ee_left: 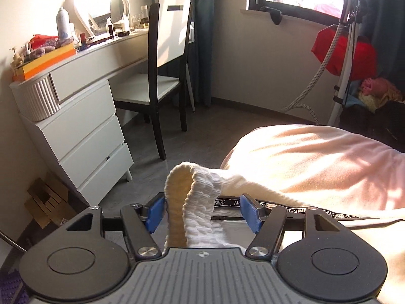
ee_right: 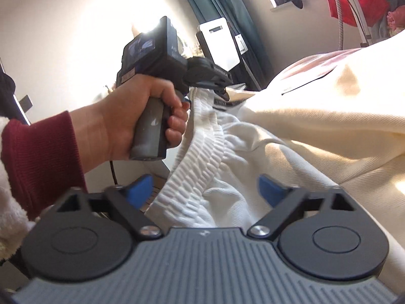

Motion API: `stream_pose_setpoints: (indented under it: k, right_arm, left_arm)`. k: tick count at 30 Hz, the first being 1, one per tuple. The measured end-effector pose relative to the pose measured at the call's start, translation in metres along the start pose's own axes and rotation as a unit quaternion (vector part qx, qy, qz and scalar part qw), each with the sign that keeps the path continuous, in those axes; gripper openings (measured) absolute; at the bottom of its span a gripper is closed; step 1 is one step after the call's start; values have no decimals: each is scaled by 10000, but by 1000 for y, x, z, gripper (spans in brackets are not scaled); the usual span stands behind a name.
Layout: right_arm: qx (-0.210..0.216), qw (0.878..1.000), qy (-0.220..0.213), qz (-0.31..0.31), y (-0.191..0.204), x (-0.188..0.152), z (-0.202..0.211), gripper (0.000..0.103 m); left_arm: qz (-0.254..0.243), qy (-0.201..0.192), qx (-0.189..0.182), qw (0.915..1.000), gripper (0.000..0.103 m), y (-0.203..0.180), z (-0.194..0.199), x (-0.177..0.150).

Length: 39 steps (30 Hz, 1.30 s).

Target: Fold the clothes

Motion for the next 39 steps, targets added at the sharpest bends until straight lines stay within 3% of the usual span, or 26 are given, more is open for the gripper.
stream_pose_setpoints:
  k: [2,8,14,17,23,25,29,33,35,39]
  right_arm:
    - [-88,9997,-72,238,13,6,24,103]
    - [-516,9939,-417,885,39,22,120,103]
    - [-1281,9804,-822,1251,28,29,237,103]
    - [-1777,9732,-1029,1031,8,22,297,103]
    - [-2905,9488,-1185,360,-57,7,381,103]
    - [-3047,9436,-1290,73,-80,4,396,103]
    - [-3077,9347,-1632,-708,-127,-4,417,103]
    - [-3005,9244,-1865,-1428,-172,-13,426,103]
    - [-2938,9237,-1835,-1634,-190,-17,419,103]
    - [-2818,9263,-1655,-1875,-220,-24,398,103]
  left_arm:
    - [-2,-258,-14,9997,83,5,35,-3]
    - [-23,-773,-436,9960,87,0,156,-27]
    - [-284,-867,-1449,9852,91,-76,264,-97]
    - [-414,-909,-1949,9757,92,-113,318,-132]
    - [-823,-774,-2608,9588,92,-222,359,-183]
    - [-900,-714,-2595,9589,92,-250,354,-188]
    - [-1243,-412,-2004,9709,90,-291,313,-191]
    - [-1360,-131,-1571,9781,83,-321,266,-192]
    - [-1346,-310,-1594,9775,70,-318,269,-191]
    - [-1316,-666,-1640,9754,16,-313,274,-188]
Point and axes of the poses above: each gripper's, at about its wrist camera, not at the fingertips, and z roughly against the way its jaws point, y to its left, x to its top, the point moved 2 cm from there along -z, roughly the way its jaws point, and after that the axes turned 11 degrees about x, right-handed, at the moved point
